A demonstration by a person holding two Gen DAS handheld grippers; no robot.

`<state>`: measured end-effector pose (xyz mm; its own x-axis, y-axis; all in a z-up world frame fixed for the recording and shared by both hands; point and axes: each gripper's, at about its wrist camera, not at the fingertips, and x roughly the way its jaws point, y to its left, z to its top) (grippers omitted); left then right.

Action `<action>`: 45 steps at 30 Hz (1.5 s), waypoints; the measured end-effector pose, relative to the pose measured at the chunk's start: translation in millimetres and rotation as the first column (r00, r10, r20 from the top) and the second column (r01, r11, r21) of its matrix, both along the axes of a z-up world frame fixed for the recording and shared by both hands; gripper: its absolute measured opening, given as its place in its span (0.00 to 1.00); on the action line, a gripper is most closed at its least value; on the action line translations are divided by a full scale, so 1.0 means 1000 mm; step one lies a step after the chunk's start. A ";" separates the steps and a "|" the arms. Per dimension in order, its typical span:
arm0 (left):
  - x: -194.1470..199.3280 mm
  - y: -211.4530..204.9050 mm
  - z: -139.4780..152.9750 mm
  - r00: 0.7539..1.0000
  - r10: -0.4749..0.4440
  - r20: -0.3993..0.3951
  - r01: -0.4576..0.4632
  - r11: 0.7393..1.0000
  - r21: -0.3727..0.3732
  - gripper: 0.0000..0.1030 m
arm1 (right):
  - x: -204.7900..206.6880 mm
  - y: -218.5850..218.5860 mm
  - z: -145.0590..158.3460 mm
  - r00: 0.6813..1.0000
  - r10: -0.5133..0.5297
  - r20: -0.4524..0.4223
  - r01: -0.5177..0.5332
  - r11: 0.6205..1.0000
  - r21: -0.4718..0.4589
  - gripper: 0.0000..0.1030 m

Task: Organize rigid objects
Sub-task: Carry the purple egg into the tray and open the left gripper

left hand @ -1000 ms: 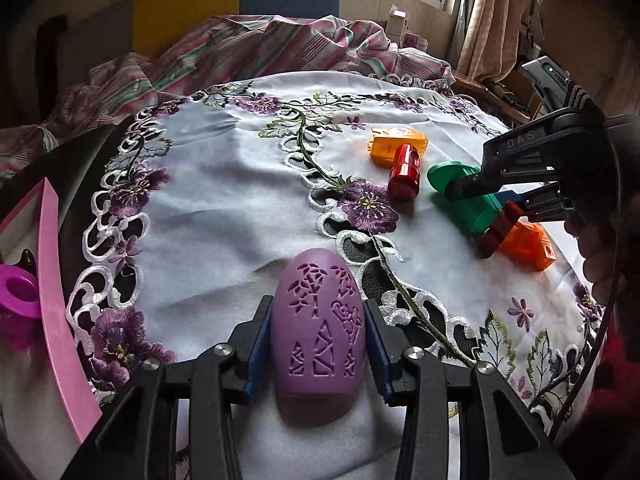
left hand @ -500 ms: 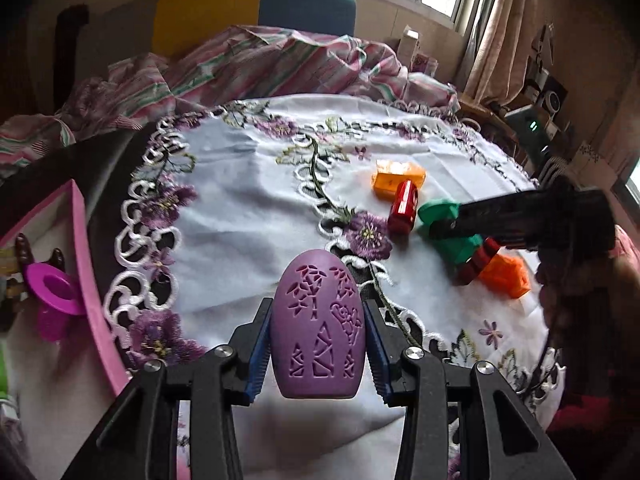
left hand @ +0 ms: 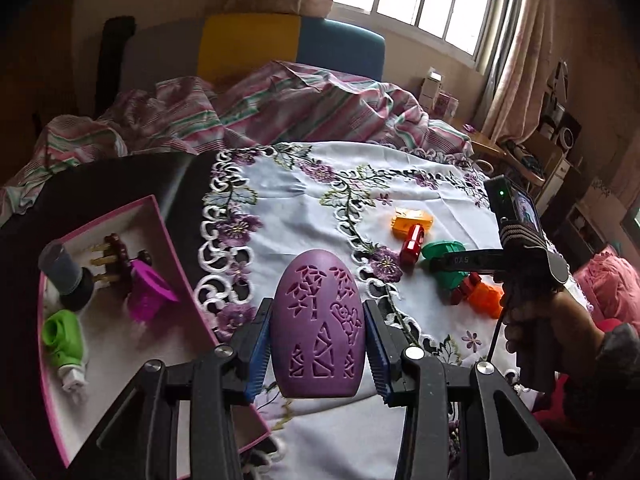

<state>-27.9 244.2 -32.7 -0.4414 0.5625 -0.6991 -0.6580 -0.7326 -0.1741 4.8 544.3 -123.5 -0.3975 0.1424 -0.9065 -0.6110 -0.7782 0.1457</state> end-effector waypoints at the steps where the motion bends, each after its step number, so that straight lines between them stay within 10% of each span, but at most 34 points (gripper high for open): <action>1: -0.001 -0.005 0.000 1.000 0.012 0.000 -0.012 1.000 0.000 0.42 | 0.001 -0.001 0.001 1.000 0.001 0.001 -0.001 1.000 0.003 0.30; 16: -0.024 -0.077 -0.023 0.981 0.158 0.109 -0.159 0.987 -0.001 0.42 | -0.001 -0.004 0.003 1.000 0.018 0.016 -0.018 0.999 0.033 0.29; 30: -0.101 -0.139 -0.037 0.891 0.336 0.306 -0.377 0.922 0.087 0.42 | -0.002 -0.006 0.003 0.999 0.029 0.031 -0.030 0.999 0.035 0.29; 36: -0.132 -0.140 -0.057 0.839 0.428 0.336 -0.460 0.888 0.015 0.42 | -0.003 -0.006 0.003 0.999 0.032 0.034 -0.033 0.999 0.034 0.29; 45: -0.140 -0.139 -0.054 0.859 0.445 0.253 -0.458 0.889 -0.008 0.41 | -0.004 -0.006 0.003 0.998 0.041 0.036 -0.043 0.999 0.033 0.29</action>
